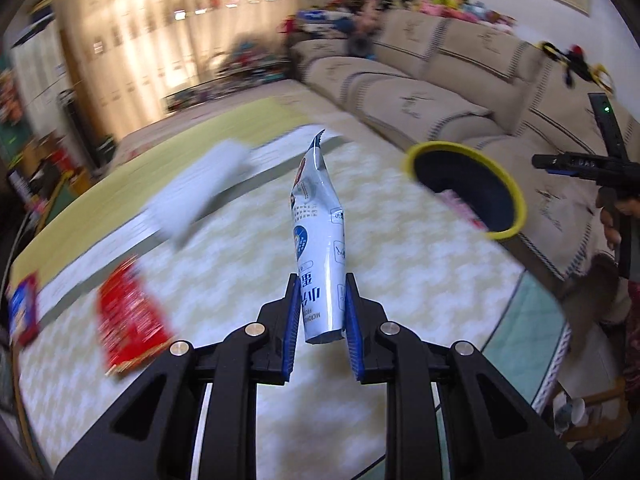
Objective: Collect trash
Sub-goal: 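Grasp the white-and-blue squeeze pouch with the left tool and drop it into the bin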
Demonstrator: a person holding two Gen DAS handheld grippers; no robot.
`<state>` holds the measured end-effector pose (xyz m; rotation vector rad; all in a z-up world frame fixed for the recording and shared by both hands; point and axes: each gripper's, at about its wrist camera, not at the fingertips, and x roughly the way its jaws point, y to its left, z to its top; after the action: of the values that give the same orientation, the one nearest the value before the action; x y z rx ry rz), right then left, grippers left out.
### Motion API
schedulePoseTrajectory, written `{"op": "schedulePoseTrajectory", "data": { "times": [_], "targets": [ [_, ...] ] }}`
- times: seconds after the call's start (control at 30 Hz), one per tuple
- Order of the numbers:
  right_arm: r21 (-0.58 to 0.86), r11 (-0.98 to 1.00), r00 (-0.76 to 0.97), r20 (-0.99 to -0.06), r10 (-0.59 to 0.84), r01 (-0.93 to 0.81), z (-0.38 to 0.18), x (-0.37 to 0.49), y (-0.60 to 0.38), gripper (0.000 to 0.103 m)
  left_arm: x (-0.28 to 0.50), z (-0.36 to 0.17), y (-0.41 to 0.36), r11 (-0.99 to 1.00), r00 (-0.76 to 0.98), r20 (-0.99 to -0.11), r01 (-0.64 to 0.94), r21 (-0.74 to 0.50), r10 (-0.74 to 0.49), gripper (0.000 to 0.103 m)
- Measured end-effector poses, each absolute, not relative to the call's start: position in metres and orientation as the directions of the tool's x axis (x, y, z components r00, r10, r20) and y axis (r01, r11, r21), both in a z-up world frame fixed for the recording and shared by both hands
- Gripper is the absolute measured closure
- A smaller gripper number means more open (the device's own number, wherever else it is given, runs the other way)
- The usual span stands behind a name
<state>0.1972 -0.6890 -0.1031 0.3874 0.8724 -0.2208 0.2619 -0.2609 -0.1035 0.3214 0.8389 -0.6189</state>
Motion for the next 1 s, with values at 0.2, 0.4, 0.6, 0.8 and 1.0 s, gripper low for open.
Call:
{"op": "schedulePoseTrajectory", "data": {
  "times": [0.2, 0.4, 0.6, 0.8, 1.0],
  "targets": [
    [0.244, 0.888, 0.620, -0.782, -0.058, 0.390, -0.105, 0.166, -0.718, 0.036, 0.277, -0.111, -0.364, 0.667, 0.405, -0.794, 0.745, -0.002, -0.454, 0.082],
    [0.231, 0.881, 0.613, -0.786, -0.081, 0.412, -0.102, 0.150, -0.732, 0.035, 0.288, -0.125, -0.458, 0.567, 0.311, -0.822, 0.824, -0.018, -0.478, 0.082],
    [0.236, 0.878, 0.611, -0.788, -0.078, 0.416, -0.104, 0.143, -0.734, 0.035, 0.301, -0.141, -0.526, 0.536, 0.273, -0.840, 0.844, -0.026, -0.469, 0.074],
    [0.227, 0.883, 0.598, -0.798, -0.073, 0.411, -0.105, 0.143, -0.729, 0.035, 0.322, -0.144, -0.541, 0.593, 0.310, -0.826, 0.804, -0.037, -0.472, 0.042],
    [0.226, 0.896, 0.592, -0.804, -0.050, 0.382, -0.107, 0.150, -0.718, 0.033, 0.304, -0.108, -0.471, 0.630, 0.391, -0.754, 0.776, -0.038, -0.527, 0.025]
  ]
}}
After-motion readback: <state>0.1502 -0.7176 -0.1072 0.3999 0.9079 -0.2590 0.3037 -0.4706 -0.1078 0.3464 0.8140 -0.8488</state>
